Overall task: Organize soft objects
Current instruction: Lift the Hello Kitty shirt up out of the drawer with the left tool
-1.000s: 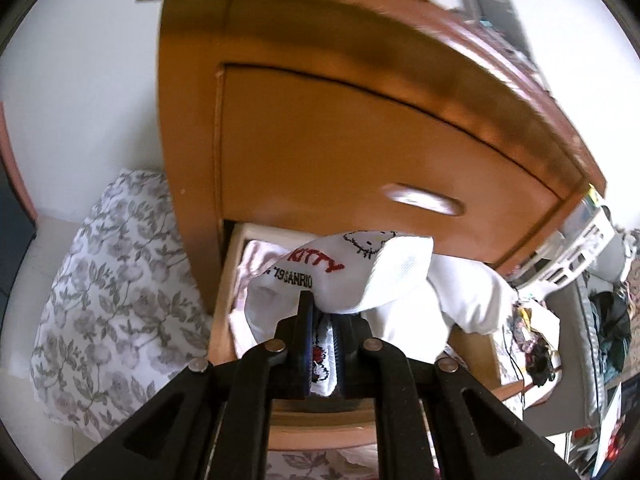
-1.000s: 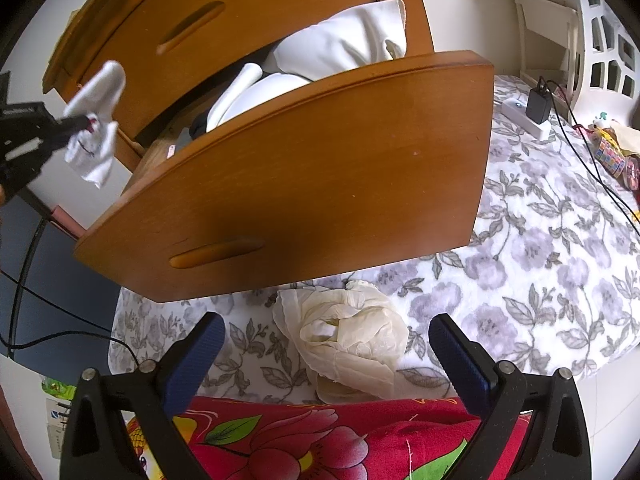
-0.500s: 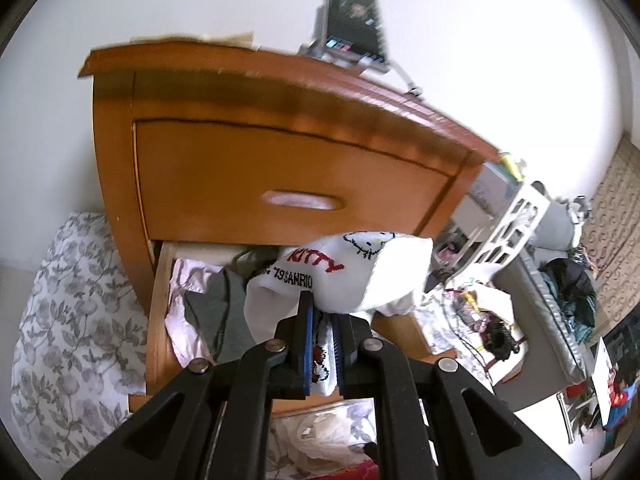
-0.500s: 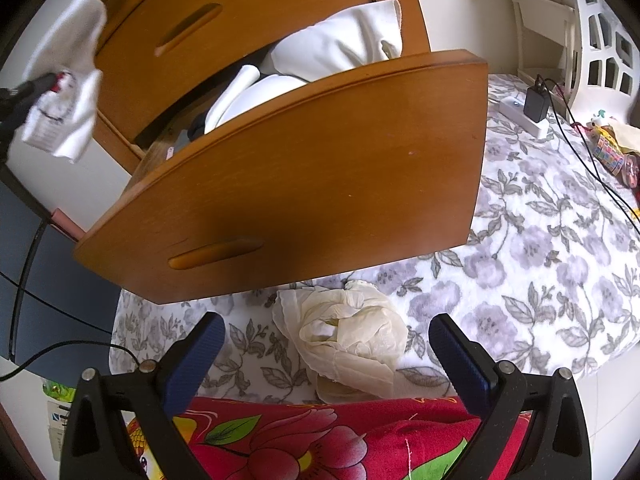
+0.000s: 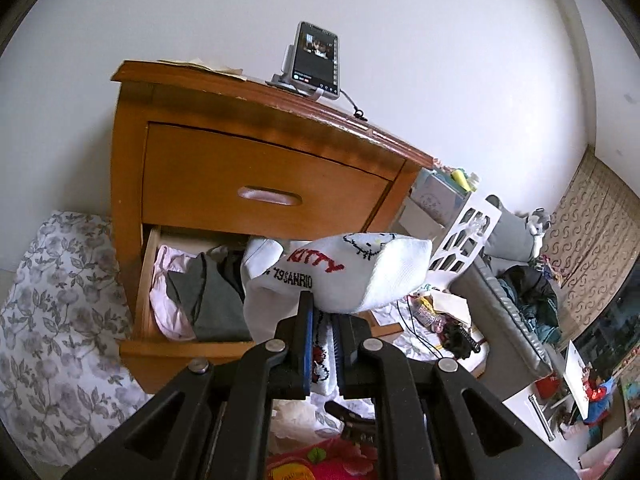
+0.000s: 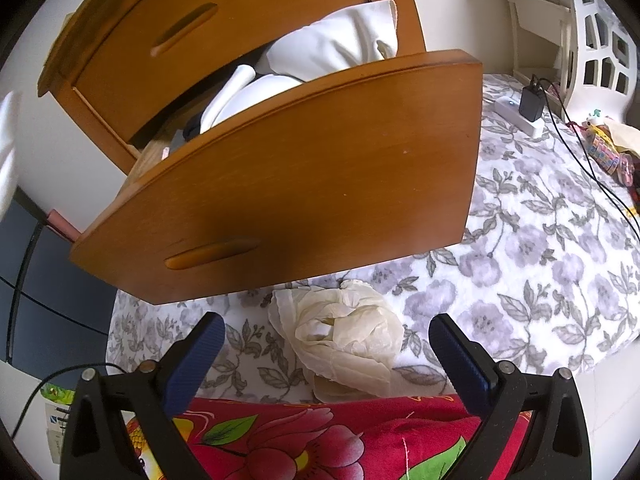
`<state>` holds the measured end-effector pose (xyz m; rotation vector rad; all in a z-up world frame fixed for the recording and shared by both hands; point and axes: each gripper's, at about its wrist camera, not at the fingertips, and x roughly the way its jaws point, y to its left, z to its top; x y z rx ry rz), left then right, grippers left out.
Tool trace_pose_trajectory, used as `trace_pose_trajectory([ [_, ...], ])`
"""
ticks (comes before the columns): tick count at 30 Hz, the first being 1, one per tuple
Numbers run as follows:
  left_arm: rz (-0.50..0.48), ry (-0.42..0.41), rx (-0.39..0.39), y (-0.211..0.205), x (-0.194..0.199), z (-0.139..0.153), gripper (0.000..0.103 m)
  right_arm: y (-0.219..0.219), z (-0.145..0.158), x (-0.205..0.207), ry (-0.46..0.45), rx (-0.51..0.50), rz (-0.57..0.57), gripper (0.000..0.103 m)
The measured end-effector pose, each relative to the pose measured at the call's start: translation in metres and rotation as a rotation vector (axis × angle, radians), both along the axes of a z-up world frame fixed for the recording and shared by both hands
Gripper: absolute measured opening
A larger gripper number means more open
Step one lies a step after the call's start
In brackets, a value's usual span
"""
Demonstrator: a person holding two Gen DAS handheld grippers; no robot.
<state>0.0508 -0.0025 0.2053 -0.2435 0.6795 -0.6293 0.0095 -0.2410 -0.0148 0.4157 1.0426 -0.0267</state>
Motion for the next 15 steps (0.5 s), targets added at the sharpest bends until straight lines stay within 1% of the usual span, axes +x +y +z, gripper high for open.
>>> trace_pose_trajectory([
  [3,0.010,-0.016,-0.004,0.006,-0.011,-0.003,0.008,0.000,0.000,-0.001,0.000,-0.007,-0.004,0.103],
  [8,0.019,0.040,-0.015,0.005,-0.015,-0.027,0.008,0.001,0.001,-0.002,0.001,-0.018,-0.009,0.103],
  [12,0.034,0.093,0.037,-0.003,-0.015,-0.054,0.009,-0.001,0.002,-0.004,-0.003,-0.024,-0.020,0.103],
  [15,0.039,0.143,0.078,-0.010,-0.015,-0.081,0.009,0.000,0.002,-0.004,-0.003,-0.028,-0.022,0.103],
])
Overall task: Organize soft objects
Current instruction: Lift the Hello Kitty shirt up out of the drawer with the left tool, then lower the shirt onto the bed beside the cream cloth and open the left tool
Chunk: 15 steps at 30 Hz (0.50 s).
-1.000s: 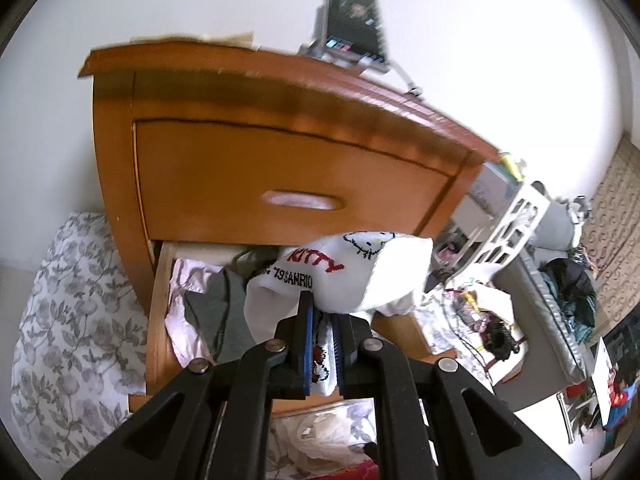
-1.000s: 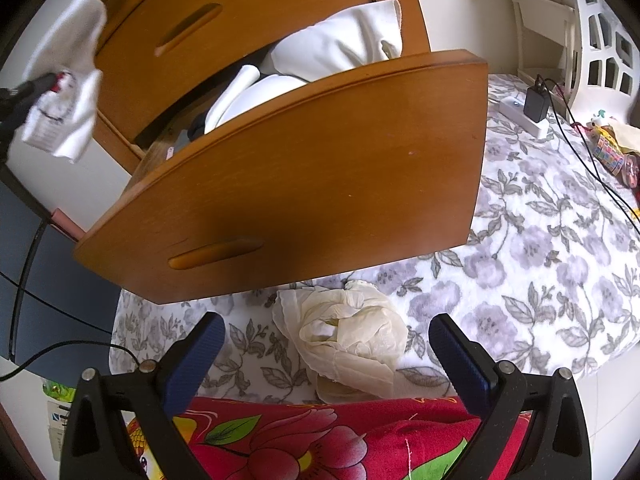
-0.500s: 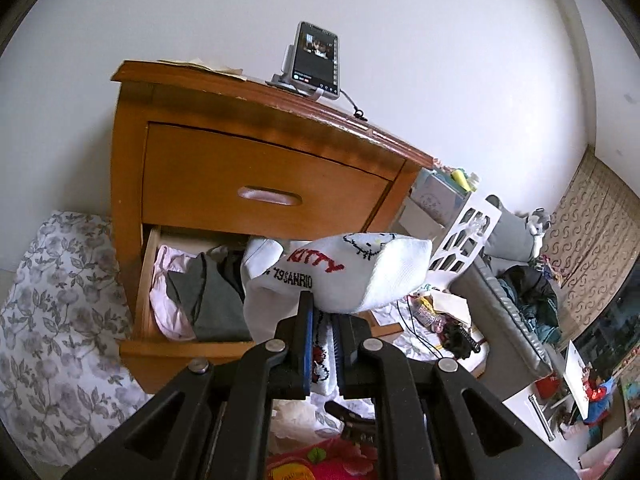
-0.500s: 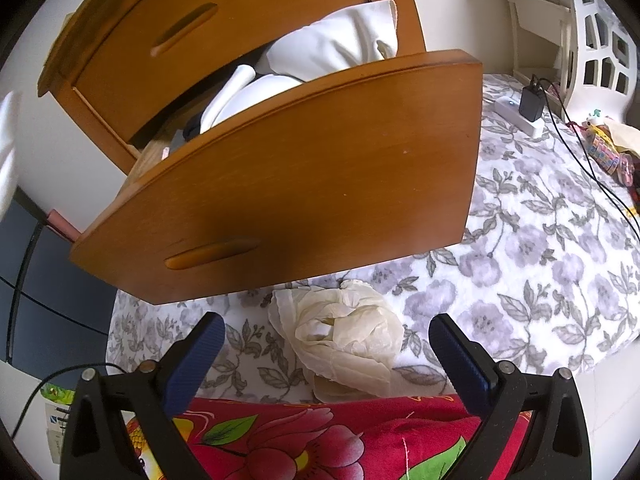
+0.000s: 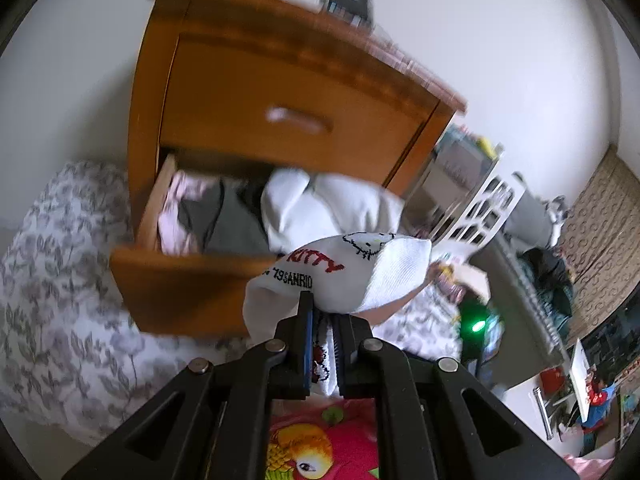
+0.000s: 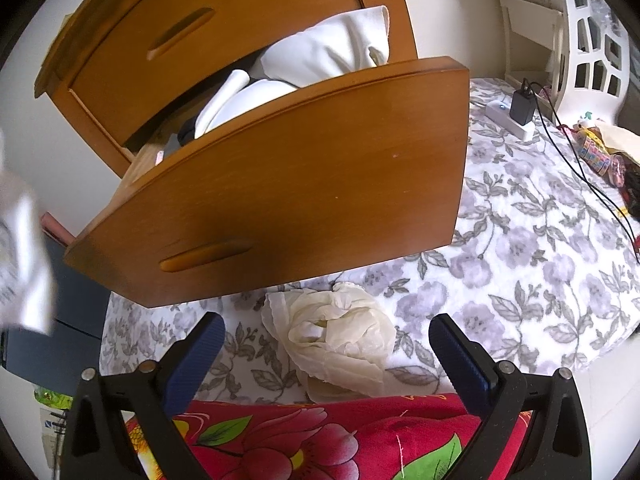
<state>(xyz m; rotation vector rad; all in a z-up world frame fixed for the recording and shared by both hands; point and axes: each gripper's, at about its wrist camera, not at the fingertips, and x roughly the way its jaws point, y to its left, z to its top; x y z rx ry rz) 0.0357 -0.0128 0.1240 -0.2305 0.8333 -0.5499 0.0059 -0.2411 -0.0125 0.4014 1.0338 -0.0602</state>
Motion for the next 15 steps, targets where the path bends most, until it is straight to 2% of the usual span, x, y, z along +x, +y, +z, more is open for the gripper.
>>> trace_pose_trajectory([
  [6,0.010,0.115,0.062,-0.013,0.004,-0.052,0.009,0.000,0.000,0.001,0.003,0.001,0.001,0.103],
  [10,0.019,0.140,0.129,-0.024,0.008,-0.075,0.009,0.000,0.000,0.001,0.005,0.001,0.001,0.103],
  [15,0.038,0.190,0.169,-0.028,0.016,-0.099,0.009,0.000,0.000,0.001,0.006,-0.001,0.002,0.103],
])
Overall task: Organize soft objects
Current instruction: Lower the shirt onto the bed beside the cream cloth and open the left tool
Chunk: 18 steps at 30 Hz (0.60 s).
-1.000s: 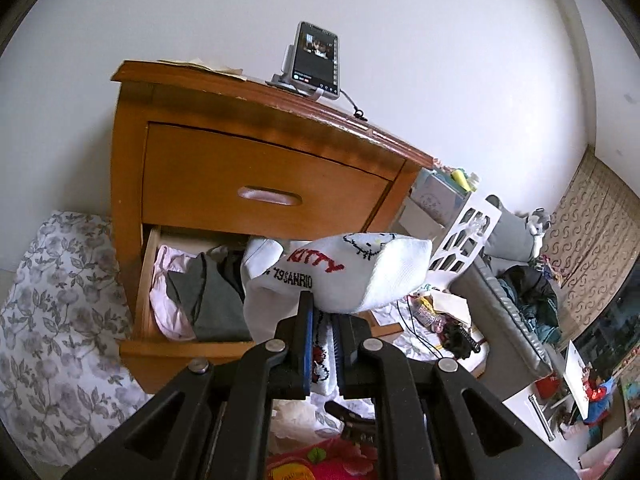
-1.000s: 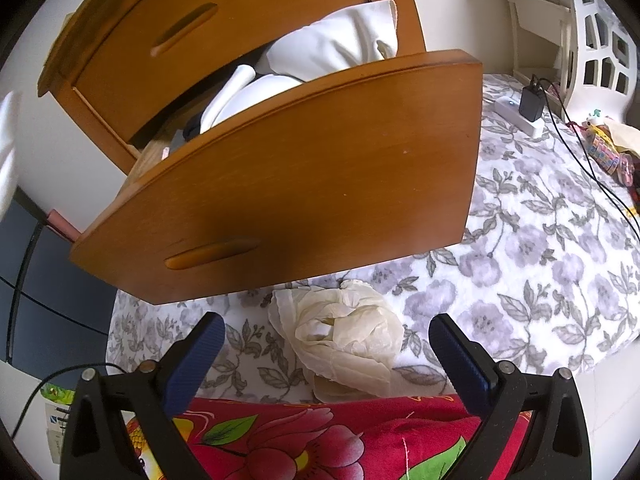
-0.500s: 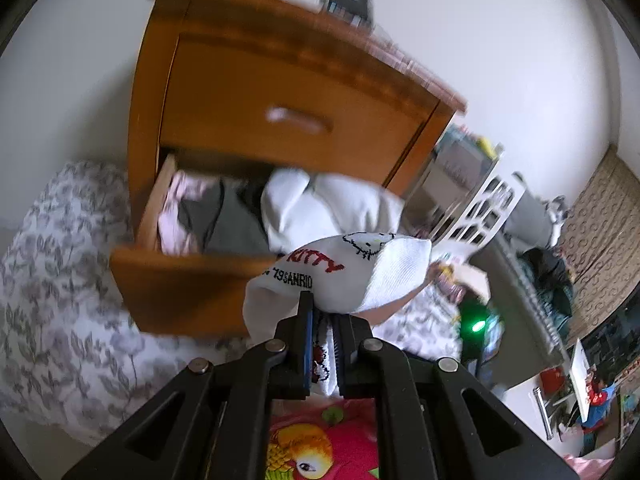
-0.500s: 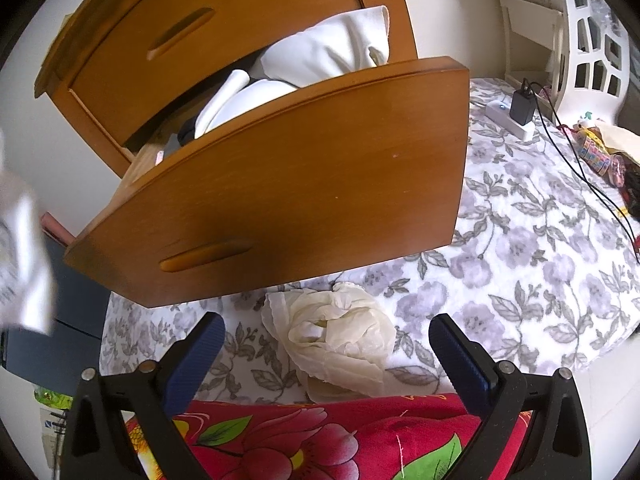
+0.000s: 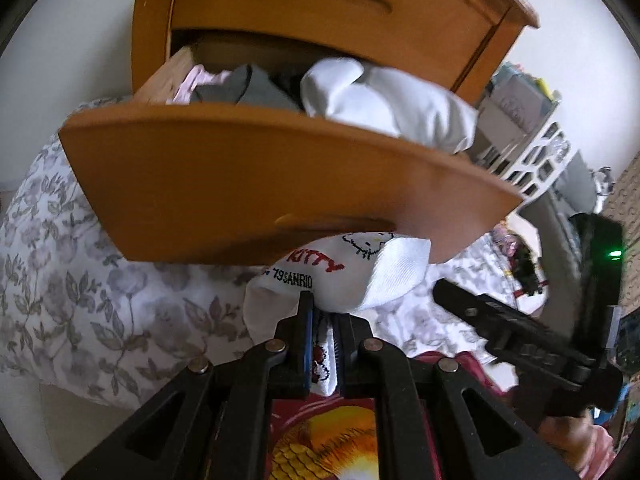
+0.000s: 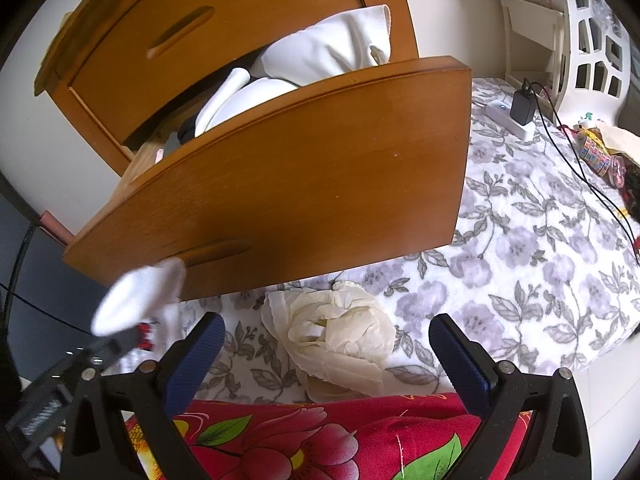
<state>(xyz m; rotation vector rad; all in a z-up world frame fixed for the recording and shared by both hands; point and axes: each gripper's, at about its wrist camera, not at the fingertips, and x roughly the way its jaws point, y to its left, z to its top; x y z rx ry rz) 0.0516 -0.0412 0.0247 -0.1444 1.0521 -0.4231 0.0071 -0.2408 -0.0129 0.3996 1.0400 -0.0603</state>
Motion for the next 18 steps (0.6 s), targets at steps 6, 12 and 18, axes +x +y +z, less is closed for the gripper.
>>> trace_pose_trajectory([
  [6,0.020,0.034,0.007,0.001,0.010,-0.011,0.009,0.001,-0.001,0.000,0.005,-0.002,0.004,0.103],
  [12,0.018,0.067,0.020,-0.003,0.021,-0.018,0.009,0.001,-0.001,0.000,0.009,-0.004,0.006,0.103],
  [18,0.015,0.075,0.041,-0.006,0.022,-0.019,0.009,0.002,-0.001,0.001,0.011,-0.012,0.009,0.103],
])
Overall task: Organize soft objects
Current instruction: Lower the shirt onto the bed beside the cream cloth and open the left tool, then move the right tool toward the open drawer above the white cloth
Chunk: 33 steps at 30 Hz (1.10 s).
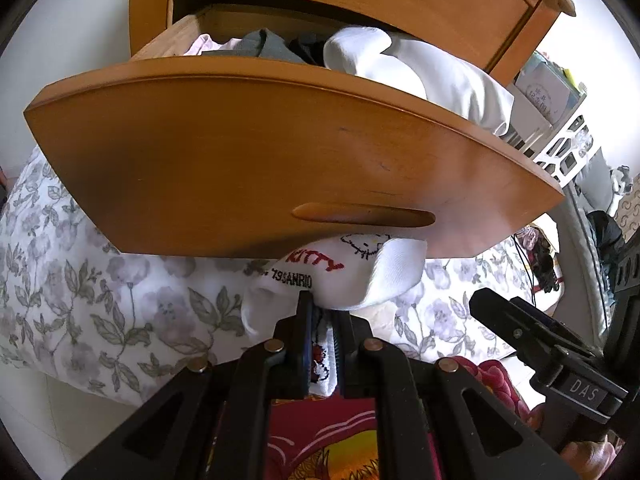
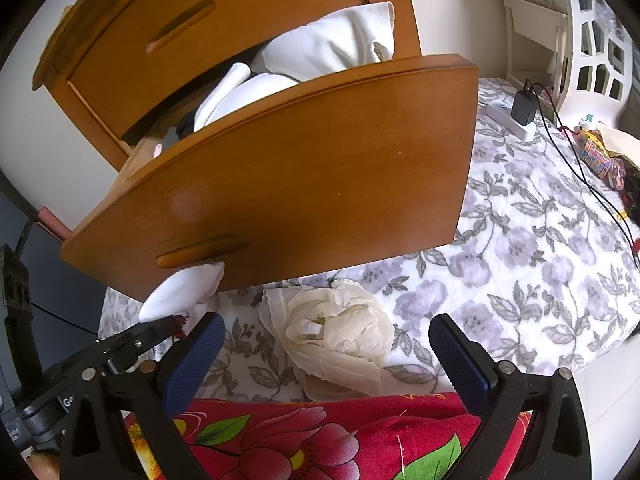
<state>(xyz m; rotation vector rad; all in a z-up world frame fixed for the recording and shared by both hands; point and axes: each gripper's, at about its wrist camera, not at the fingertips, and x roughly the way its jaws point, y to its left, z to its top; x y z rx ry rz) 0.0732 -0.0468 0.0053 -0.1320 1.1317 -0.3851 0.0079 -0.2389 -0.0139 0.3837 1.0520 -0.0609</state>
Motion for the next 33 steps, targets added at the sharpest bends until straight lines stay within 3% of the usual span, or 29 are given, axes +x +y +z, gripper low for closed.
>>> trace_pose_trajectory([
  [3,0.011,0.001,0.001,0.002,0.000,0.000,0.012,-0.001,0.000,0.000,0.001,-0.001,0.000,0.103],
  [5,0.014,0.001,0.000,0.003,0.000,0.000,0.019,-0.001,0.000,0.000,0.001,-0.003,0.001,0.103],
  [7,0.016,0.001,0.001,0.002,-0.001,0.002,0.041,-0.001,0.000,0.000,0.002,-0.004,0.001,0.103],
  [9,0.012,-0.009,-0.001,0.003,-0.001,0.004,0.049,-0.001,0.000,0.000,0.002,-0.004,0.001,0.103],
  [18,0.046,-0.016,0.005,0.006,-0.001,0.005,0.068,0.000,0.000,0.000,0.002,-0.001,0.001,0.103],
  [22,0.081,-0.026,0.020,0.010,-0.002,0.008,0.082,-0.001,0.000,0.000,0.002,-0.001,0.000,0.103],
  [29,0.166,-0.048,0.057,0.024,-0.001,0.012,0.087,0.000,0.000,0.000,0.003,-0.002,0.000,0.103],
  [33,0.203,-0.078,0.072,0.031,-0.002,0.016,0.096,0.000,0.000,0.000,0.003,-0.003,0.001,0.103],
])
